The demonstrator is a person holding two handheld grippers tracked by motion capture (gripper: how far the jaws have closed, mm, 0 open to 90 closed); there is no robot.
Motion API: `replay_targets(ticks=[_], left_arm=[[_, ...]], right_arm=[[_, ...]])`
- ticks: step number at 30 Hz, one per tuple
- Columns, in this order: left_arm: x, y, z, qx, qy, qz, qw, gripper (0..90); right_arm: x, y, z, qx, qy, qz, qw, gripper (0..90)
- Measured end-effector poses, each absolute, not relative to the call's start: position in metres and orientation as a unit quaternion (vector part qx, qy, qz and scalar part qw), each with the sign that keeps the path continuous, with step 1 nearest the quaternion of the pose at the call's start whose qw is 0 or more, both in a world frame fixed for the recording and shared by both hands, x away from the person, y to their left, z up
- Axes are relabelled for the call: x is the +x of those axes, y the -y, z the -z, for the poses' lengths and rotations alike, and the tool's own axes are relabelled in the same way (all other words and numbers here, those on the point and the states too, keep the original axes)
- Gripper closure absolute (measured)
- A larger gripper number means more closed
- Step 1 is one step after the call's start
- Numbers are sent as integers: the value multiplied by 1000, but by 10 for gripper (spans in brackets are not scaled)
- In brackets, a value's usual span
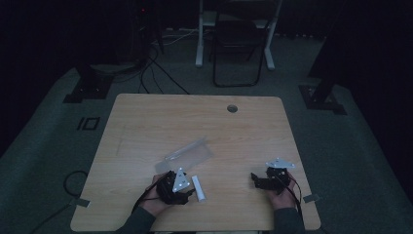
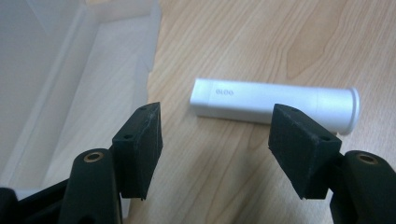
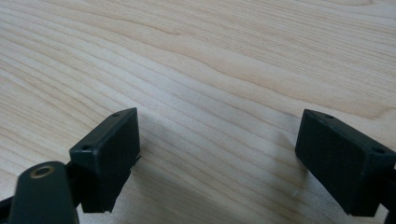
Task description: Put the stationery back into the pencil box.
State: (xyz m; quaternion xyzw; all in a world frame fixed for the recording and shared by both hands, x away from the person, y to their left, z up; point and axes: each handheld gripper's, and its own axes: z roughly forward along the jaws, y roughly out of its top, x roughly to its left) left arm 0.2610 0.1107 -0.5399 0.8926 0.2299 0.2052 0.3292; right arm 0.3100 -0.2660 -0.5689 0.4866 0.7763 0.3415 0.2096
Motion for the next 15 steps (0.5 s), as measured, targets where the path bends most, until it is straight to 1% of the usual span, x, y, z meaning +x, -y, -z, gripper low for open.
replay_targets(ticks=[5, 10, 15], left_arm=[[261, -107, 542, 895, -227, -205, 325, 323], [263, -102, 542, 898, -228, -195, 323, 267], [263, -95, 544, 902, -221, -195, 316, 236]], right_arm=[[310, 266, 569, 486, -776, -341, 210, 137], [310, 266, 569, 486, -776, -342, 210, 137], [310, 266, 569, 486, -776, -342, 210, 137]])
